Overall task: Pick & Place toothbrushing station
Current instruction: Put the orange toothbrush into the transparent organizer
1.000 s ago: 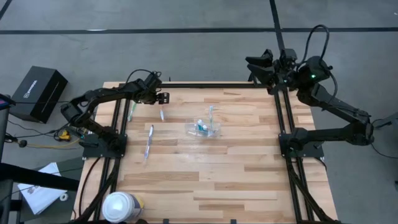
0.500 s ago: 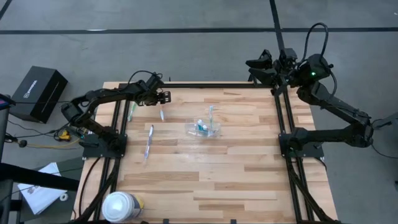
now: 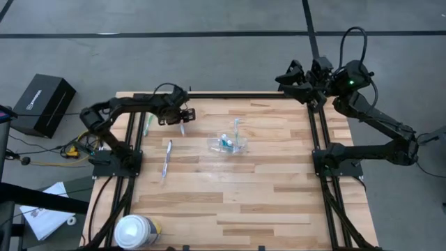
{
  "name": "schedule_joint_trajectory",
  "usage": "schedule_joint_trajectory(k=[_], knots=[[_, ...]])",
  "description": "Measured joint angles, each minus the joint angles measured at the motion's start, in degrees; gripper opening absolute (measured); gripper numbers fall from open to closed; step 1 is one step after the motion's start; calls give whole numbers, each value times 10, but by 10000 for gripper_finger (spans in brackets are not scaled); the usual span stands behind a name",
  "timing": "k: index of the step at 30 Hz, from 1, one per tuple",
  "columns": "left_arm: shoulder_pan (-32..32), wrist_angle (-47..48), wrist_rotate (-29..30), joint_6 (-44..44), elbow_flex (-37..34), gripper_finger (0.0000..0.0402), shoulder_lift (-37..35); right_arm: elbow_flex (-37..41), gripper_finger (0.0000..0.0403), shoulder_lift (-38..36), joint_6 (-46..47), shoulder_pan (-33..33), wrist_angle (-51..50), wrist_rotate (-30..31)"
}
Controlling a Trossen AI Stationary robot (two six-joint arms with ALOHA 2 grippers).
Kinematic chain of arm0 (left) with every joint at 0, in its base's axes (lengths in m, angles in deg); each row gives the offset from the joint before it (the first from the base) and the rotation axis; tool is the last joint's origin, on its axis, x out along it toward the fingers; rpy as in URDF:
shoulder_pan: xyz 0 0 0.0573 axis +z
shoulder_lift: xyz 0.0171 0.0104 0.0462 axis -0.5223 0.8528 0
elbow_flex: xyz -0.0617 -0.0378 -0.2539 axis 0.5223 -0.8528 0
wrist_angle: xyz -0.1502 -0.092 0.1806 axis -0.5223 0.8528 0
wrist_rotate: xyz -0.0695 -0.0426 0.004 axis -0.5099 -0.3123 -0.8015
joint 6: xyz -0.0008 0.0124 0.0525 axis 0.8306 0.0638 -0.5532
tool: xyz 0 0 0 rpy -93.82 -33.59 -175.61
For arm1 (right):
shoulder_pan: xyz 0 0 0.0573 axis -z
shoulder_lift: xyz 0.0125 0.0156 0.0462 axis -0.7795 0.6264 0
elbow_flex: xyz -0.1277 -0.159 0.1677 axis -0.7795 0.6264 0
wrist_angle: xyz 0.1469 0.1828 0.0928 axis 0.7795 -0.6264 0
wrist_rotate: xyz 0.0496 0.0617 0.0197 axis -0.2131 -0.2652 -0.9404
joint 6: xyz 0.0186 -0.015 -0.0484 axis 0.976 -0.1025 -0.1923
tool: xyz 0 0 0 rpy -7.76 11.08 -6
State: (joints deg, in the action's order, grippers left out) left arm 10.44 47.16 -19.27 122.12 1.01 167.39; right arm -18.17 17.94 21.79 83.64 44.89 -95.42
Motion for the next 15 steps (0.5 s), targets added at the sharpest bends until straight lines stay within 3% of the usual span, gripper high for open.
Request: schedule_joint_trajectory(k=[9,15], knots=[[1,-12,9,12,1,180,22,0,177,0,10,0,-1,-24],[10,-20,40,22,1,180,-3,0,177,6,11,5,-2,-25]])
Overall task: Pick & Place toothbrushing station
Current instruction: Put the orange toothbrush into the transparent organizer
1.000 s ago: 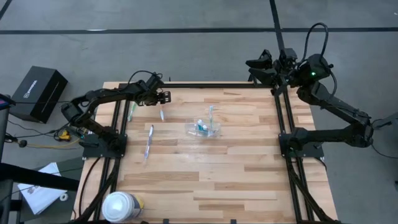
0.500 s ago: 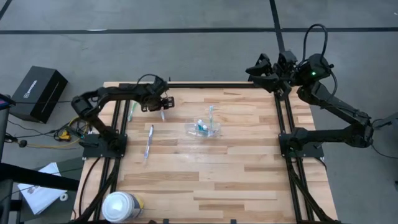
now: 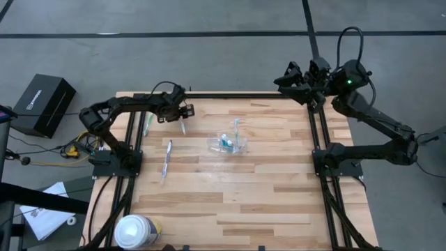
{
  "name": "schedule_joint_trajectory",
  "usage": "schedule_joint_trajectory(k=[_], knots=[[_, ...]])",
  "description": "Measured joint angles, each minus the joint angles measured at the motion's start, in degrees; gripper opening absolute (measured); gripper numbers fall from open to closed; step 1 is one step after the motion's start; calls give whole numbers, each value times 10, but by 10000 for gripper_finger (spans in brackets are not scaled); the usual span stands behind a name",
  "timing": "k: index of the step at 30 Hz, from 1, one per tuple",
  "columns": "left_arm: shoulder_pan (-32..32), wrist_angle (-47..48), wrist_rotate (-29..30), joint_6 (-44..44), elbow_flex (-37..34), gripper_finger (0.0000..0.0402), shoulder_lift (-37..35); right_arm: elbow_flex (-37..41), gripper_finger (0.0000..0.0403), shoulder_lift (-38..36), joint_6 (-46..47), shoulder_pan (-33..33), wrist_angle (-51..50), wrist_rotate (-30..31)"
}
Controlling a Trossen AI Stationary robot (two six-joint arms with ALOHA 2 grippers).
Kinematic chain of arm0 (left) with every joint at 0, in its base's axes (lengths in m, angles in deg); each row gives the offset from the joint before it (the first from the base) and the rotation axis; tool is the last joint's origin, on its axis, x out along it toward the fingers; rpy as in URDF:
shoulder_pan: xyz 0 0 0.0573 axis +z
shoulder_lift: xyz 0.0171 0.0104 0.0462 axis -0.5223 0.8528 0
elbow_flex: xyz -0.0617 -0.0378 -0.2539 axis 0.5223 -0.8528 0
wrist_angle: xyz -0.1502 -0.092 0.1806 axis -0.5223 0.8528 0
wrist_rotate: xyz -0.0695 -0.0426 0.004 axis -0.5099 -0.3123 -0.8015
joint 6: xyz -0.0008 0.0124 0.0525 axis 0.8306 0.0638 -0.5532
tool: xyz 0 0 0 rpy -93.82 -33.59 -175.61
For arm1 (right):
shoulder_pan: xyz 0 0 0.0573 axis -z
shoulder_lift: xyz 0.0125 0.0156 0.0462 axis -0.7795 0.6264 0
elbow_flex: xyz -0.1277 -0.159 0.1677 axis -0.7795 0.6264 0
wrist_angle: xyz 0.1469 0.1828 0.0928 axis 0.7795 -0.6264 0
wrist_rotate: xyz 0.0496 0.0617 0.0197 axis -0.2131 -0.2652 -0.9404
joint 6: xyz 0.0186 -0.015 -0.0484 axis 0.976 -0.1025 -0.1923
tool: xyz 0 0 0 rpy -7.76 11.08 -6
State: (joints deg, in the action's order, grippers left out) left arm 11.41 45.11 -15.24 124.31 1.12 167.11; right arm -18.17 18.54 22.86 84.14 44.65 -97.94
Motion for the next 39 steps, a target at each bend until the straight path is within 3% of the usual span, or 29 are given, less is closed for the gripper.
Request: schedule_joint_trajectory(k=[13,25,30,37,39], knots=[[23,-23,26,10,0,178,-6,0,177,17,28,25,4,-28],[25,-65,5,24,1,150,43,0,177,20,30,25,3,-43],[25,-67,15,21,1,111,47,0,177,21,37,28,3,-43],[25,-95,1,16,1,13,49,0,177,21,39,46,2,-52],[25,-106,-9,15,1,8,50,0,177,21,40,51,3,-55]])
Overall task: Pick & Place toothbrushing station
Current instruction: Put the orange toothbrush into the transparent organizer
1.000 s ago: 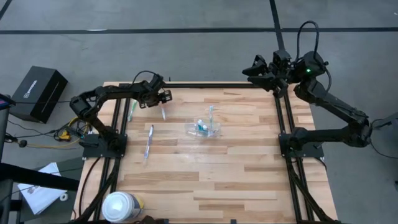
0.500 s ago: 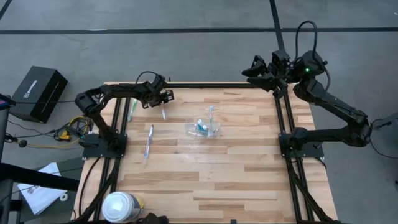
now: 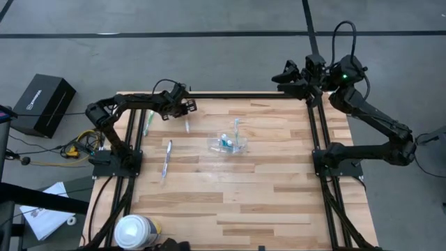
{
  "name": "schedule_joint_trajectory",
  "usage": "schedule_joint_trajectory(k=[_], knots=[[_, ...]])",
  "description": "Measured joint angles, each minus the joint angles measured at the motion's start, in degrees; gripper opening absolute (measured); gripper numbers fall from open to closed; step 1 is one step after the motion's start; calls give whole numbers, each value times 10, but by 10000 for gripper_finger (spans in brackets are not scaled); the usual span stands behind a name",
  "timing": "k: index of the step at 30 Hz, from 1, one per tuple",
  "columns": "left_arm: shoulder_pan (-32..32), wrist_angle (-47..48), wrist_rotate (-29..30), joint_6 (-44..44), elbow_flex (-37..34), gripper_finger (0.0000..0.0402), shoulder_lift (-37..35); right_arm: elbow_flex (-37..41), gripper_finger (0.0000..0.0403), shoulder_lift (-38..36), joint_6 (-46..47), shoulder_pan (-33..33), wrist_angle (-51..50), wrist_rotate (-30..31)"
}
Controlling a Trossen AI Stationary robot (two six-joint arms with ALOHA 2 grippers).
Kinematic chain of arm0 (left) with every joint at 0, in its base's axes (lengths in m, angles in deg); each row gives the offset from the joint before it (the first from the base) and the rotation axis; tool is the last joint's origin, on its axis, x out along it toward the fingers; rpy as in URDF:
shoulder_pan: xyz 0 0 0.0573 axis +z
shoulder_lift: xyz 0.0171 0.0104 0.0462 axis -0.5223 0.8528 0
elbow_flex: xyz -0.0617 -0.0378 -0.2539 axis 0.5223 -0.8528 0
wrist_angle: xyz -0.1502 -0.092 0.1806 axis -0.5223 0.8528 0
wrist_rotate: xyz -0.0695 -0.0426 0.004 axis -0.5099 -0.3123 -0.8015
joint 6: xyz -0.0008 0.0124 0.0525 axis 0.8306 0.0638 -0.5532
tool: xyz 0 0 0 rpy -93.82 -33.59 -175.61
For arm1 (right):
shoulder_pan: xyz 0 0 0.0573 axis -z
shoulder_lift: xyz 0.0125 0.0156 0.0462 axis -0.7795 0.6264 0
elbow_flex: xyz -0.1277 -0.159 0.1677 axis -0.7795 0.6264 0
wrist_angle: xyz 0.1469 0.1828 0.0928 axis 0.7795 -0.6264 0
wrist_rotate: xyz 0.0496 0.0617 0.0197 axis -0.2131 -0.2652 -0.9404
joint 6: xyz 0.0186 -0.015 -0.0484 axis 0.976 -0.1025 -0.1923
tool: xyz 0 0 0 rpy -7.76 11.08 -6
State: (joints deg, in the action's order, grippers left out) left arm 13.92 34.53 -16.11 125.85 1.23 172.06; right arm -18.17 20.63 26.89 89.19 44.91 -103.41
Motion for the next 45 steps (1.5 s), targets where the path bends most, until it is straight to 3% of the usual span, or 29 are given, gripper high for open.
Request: schedule_joint_trajectory(k=[10,23,34,39,45], knots=[[-26,-149,-31,-14,-1,1,1,0,177,0,3,16,0,-3],[-116,-498,-25,-146,0,0,-28,0,177,0,-4,30,1,-5],[-230,-499,114,-378,-2,0,-198,0,177,0,9,65,6,-34],[-269,-497,157,-431,-2,0,-206,0,177,0,19,65,15,-47],[-312,-496,161,-449,-9,0,-182,0,177,0,27,65,14,-33]])
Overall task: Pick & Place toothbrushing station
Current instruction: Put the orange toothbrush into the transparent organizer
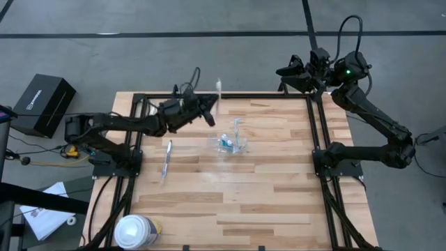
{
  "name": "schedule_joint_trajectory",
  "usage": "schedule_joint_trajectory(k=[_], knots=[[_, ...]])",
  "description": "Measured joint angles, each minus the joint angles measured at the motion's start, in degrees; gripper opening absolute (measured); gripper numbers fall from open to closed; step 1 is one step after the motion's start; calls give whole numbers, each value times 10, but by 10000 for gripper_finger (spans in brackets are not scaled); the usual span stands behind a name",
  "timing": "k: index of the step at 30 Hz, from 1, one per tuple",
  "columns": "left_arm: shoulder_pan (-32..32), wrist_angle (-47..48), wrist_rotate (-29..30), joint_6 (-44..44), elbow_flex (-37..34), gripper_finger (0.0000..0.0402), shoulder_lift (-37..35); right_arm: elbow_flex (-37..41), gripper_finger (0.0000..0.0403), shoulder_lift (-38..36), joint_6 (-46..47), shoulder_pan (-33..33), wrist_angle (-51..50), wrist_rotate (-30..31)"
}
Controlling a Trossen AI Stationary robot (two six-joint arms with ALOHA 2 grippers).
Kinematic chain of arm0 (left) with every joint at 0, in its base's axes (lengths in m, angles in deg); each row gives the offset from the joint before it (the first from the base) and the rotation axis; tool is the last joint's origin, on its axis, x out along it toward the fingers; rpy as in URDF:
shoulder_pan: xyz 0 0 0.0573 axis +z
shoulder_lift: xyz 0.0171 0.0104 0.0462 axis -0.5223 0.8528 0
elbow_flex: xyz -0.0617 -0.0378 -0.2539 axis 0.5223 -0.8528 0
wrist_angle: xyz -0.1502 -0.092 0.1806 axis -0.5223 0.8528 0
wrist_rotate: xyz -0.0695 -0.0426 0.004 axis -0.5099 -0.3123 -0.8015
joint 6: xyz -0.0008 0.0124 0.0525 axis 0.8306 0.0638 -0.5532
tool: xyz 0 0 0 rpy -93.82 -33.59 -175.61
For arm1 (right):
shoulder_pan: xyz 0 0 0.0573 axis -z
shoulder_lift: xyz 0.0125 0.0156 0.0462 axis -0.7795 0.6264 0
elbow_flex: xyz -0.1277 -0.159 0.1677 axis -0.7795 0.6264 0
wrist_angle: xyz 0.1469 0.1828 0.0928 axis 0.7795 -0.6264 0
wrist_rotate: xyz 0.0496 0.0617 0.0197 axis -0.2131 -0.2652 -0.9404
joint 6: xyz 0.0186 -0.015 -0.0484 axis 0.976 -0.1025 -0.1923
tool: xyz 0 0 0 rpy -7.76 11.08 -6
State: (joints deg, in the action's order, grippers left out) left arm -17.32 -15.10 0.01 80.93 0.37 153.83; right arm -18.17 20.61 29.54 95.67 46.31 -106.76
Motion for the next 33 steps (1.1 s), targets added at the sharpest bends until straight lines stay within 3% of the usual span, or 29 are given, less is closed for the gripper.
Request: schedule_joint_trajectory(k=[5,12,16,27,33], knots=[[-35,-42,14,5,-53,0,7,0,177,0,16,-9,-1,8],[-73,-214,58,33,-181,0,7,0,177,0,21,-23,-2,18],[-79,-264,68,33,-235,0,6,0,177,3,21,-32,-2,29],[-76,-304,45,2,-281,0,22,1,158,31,2,-69,-4,42],[-76,-445,12,7,-280,0,111,1,140,50,-6,-97,2,48]])
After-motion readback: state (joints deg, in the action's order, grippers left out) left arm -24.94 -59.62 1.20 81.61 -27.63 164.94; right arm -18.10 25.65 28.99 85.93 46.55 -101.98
